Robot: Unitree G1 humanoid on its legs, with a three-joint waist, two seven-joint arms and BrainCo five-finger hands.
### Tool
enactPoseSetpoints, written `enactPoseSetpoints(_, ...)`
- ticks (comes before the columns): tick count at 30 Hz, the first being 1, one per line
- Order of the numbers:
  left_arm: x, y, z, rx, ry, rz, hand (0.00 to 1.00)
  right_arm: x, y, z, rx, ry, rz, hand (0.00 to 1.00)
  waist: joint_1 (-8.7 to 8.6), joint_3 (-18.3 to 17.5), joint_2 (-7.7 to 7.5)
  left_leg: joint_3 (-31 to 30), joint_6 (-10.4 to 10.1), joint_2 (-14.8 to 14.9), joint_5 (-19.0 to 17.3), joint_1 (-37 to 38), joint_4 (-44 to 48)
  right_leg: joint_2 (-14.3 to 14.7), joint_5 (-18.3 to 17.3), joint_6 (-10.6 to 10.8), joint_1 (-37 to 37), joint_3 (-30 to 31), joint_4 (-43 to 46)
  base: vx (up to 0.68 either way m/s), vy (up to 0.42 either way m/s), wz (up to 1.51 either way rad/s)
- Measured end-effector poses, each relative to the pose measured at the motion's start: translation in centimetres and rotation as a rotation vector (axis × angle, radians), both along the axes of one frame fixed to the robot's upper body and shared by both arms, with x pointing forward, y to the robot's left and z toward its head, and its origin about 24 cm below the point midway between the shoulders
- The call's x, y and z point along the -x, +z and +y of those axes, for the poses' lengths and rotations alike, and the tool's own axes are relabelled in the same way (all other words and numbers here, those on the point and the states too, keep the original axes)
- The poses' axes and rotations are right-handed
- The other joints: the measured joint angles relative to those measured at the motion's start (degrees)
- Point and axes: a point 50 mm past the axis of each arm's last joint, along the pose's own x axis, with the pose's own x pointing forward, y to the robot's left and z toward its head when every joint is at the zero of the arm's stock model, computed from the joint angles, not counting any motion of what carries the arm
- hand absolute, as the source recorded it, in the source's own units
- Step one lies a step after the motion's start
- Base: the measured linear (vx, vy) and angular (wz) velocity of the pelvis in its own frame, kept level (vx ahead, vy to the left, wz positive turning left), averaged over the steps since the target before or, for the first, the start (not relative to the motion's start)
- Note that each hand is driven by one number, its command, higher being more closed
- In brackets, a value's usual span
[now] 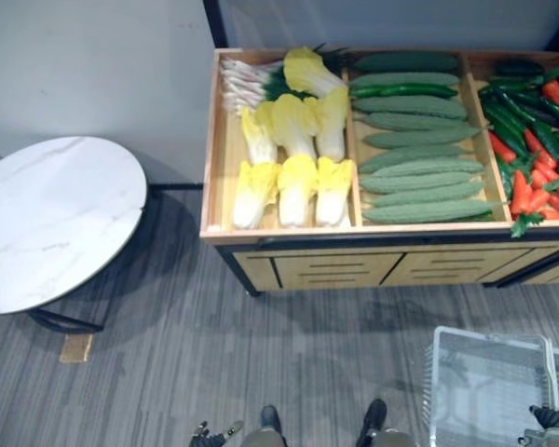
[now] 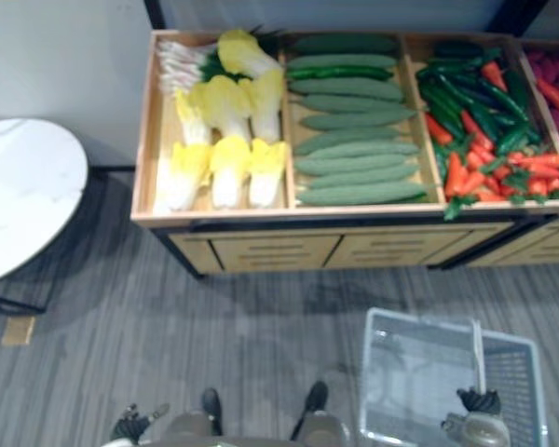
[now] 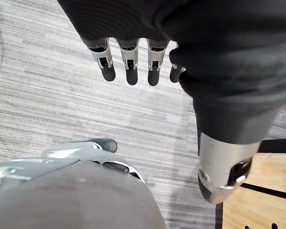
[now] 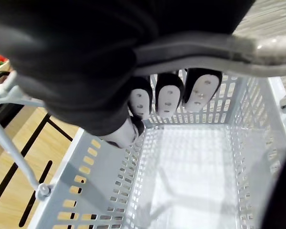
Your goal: Pick vegetable in the basket
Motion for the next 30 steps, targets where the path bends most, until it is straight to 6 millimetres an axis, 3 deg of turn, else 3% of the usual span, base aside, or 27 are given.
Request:
enactPoseSetpoints(5,-0.8,0.1,-0.4,-0.025,-0.102,0.002,0.00,-0.3,-0.2,0.3,-0.008,0.011,0.005,1.00,0.48,0.3,0.16,-0.2,0.7,-1.8,-1.1,0.5,0.6,-1.4,0.5,0.2,-1.0,1.8,1.1,0.00,0.061,-0.18)
enactPoseSetpoints(9,-2.1,0.4,-0.2,-0.037,-0.138,-0.023,0.00,-1.5,-0.2,0.8,-0.023,0.022,-0.013,1.00,0.54,0.5,0.54,1.1,1.9,-2.5,-4.0,1.1,1.3,-3.7,0.2,-0.2,-5.5,4.3,9.2,-0.04,0.116,-0.28)
enactPoseSetpoints(11,-2.2,0.7,0.6,-0.062,-0.140,-0.030,0.00,-1.4,-0.6,1.3,-0.036,0.024,-0.003,1.00,0.15,0.7,0.21,1.4,2.1,-2.5,-5.1,2.0,1.8,-4.7,0.4,-0.5,-6.1,4.2,12.9,-0.05,0.137,-0.13)
enactPoseSetpoints(12,-2.5,1.0,1.4,-0.089,-0.138,-0.042,0.00,-1.5,-0.8,1.8,-0.048,0.033,-0.005,1.00,0.01,0.7,0.10,1.6,2.1,-2.4,-5.4,2.2,1.6,-4.6,1.8,-2.3,-6.8,4.3,13.7,0.00,0.123,-0.08)
enactPoseSetpoints(14,-3.2,1.7,2.5,-0.133,-0.125,-0.073,0.00,-1.8,-1.1,2.4,-0.066,0.044,-0.010,1.00,-0.13,0.8,-0.20,1.7,2.2,-2.5,-5.4,2.2,1.4,-4.6,2.7,-3.1,-7.0,4.3,13.2,0.03,0.092,-0.10)
enactPoseSetpoints(16,-3.9,2.6,3.9,-0.185,-0.104,-0.109,0.00,-2.4,-1.5,3.4,-0.087,0.066,-0.020,1.00,0.16,1.4,-2.01,2.5,3.0,-3.1,-4.8,2.0,1.5,-4.5,2.9,-3.1,-7.5,4.8,11.7,0.09,0.055,-0.16)
enactPoseSetpoints(17,-4.7,3.1,4.5,-0.208,-0.097,-0.138,0.00,-2.8,-1.6,3.9,-0.097,0.074,-0.031,1.00,0.48,1.8,-2.65,2.6,3.1,-3.3,-4.6,1.4,1.7,-4.3,2.9,-3.1,-7.6,5.1,10.7,0.11,0.030,-0.07)
enactPoseSetpoints(21,-8.0,5.6,4.7,-0.283,-0.082,-0.301,0.00,-2.8,-1.8,4.4,-0.097,0.063,-0.034,1.00,1.05,2.2,-2.60,0.7,3.2,-2.9,-4.5,1.3,1.9,-3.5,2.9,-3.0,-7.2,6.8,10.0,0.10,-0.023,0.02)
enactPoseSetpoints(23,-10.1,8.1,4.9,-0.347,-0.032,-0.458,0.00,-2.8,-1.9,4.6,-0.096,0.070,-0.045,1.00,1.22,2.3,-2.57,0.3,2.9,-2.8,-4.2,1.1,1.9,-3.3,2.9,-3.0,-6.6,6.9,8.9,0.09,-0.046,0.06)
enactPoseSetpoints(30,-12.7,14.3,4.8,-0.466,0.166,-0.789,0.00,-2.3,-2.1,4.8,-0.099,0.062,-0.042,1.00,2.39,2.3,-2.19,-0.8,2.7,-2.9,-3.7,0.7,1.6,-2.8,2.8,-3.0,-3.9,6.0,3.7,0.07,-0.044,0.07)
